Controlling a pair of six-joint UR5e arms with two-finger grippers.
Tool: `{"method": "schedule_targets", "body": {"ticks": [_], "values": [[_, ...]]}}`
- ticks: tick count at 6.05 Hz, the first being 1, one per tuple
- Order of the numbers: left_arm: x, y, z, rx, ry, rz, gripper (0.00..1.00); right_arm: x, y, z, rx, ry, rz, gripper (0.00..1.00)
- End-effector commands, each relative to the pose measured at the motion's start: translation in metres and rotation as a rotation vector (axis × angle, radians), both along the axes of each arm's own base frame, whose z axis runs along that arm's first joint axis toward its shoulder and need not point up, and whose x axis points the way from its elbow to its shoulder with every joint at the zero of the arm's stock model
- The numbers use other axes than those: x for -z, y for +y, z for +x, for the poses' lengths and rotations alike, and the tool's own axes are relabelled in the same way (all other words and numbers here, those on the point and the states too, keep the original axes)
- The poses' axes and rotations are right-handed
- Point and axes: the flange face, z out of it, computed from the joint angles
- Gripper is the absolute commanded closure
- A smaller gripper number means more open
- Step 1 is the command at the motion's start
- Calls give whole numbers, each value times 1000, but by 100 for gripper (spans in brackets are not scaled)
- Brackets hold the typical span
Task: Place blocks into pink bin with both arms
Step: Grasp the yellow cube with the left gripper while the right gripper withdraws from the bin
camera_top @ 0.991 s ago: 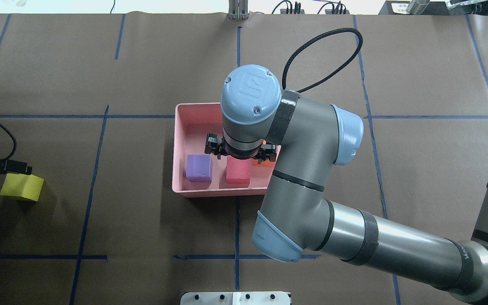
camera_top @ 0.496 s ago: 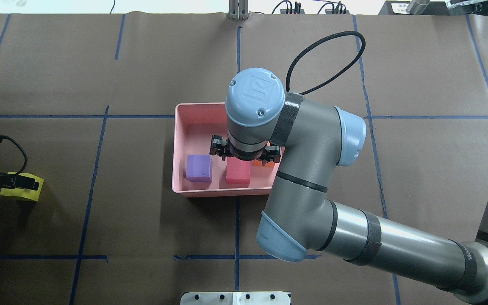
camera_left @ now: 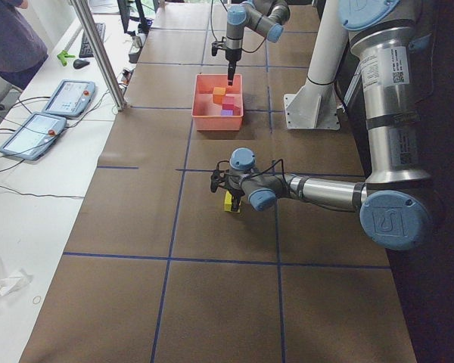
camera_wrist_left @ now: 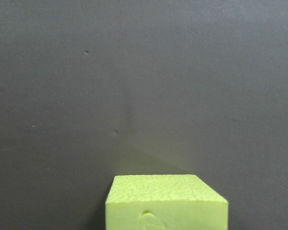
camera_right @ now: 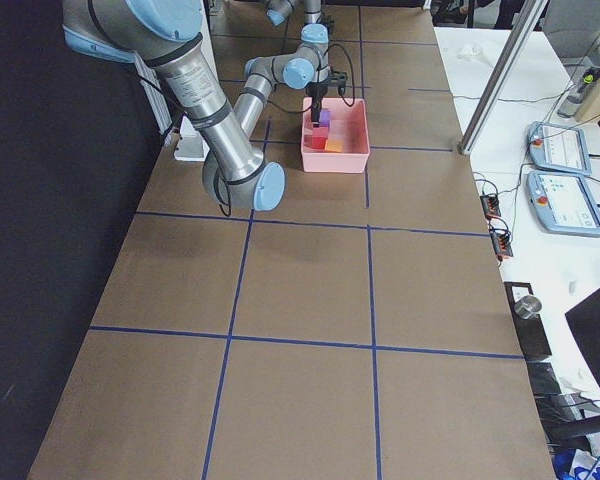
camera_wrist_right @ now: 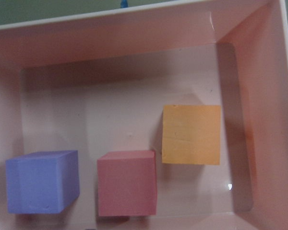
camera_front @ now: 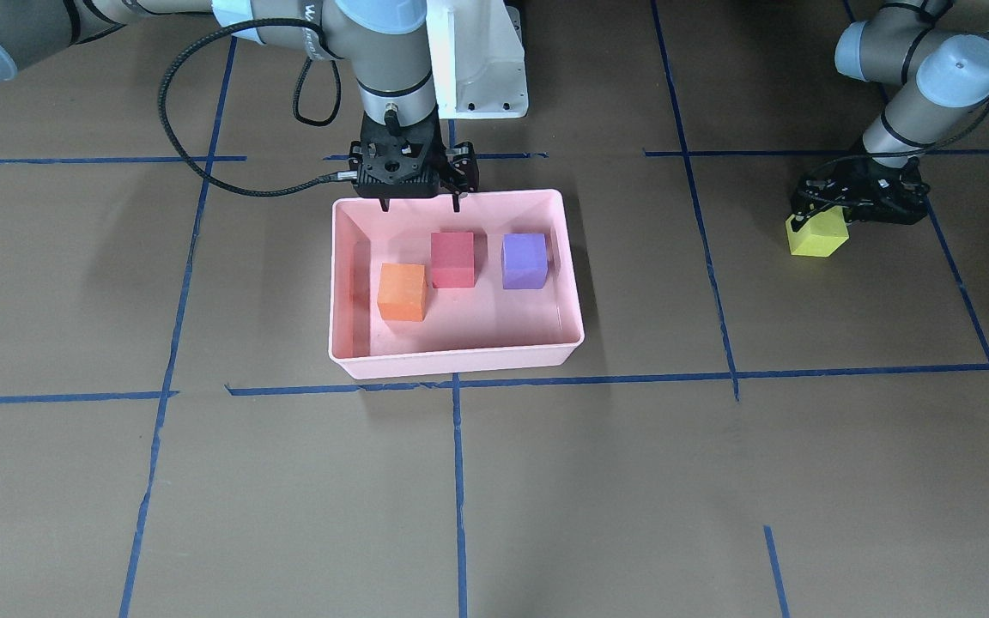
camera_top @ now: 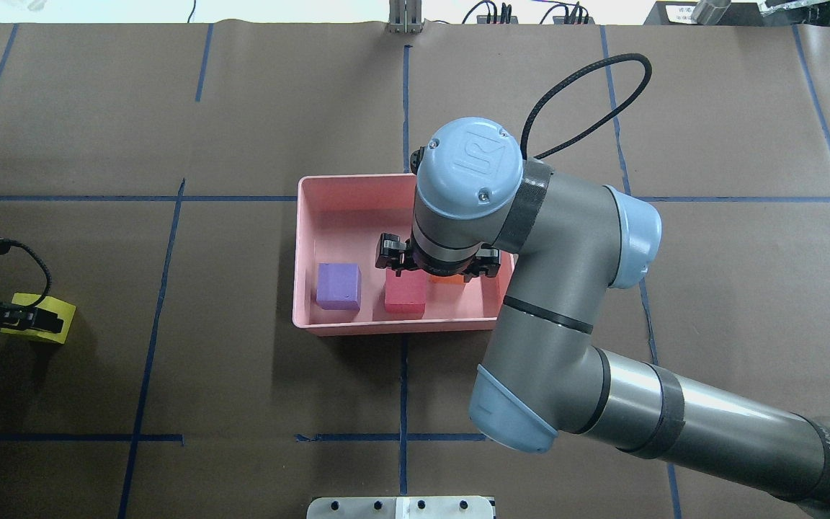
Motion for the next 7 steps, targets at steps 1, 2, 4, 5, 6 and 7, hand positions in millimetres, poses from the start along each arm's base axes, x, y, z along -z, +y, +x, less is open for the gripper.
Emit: {"method": "schedule_targets", "body": {"ticks": [1, 2, 4, 5, 6, 7], "values": [[43, -12, 8, 6, 24, 21, 63, -20, -32, 39, 42, 6, 39, 0], [109, -29, 20, 12, 14, 11, 63, -33, -43, 75, 67, -9, 54, 0], [278, -67, 59, 18, -17, -20, 63, -83, -40, 138, 166, 29, 183, 0], [357, -81, 80, 10, -48, -49, 63, -113, -43, 178, 215, 39, 212, 0], [397, -78, 97, 10, -36, -68, 63, -143, -51, 217, 257, 54, 239, 0], [436, -85, 140, 31, -10, -116, 63, -173, -61, 263, 296, 63, 267, 0]]}}
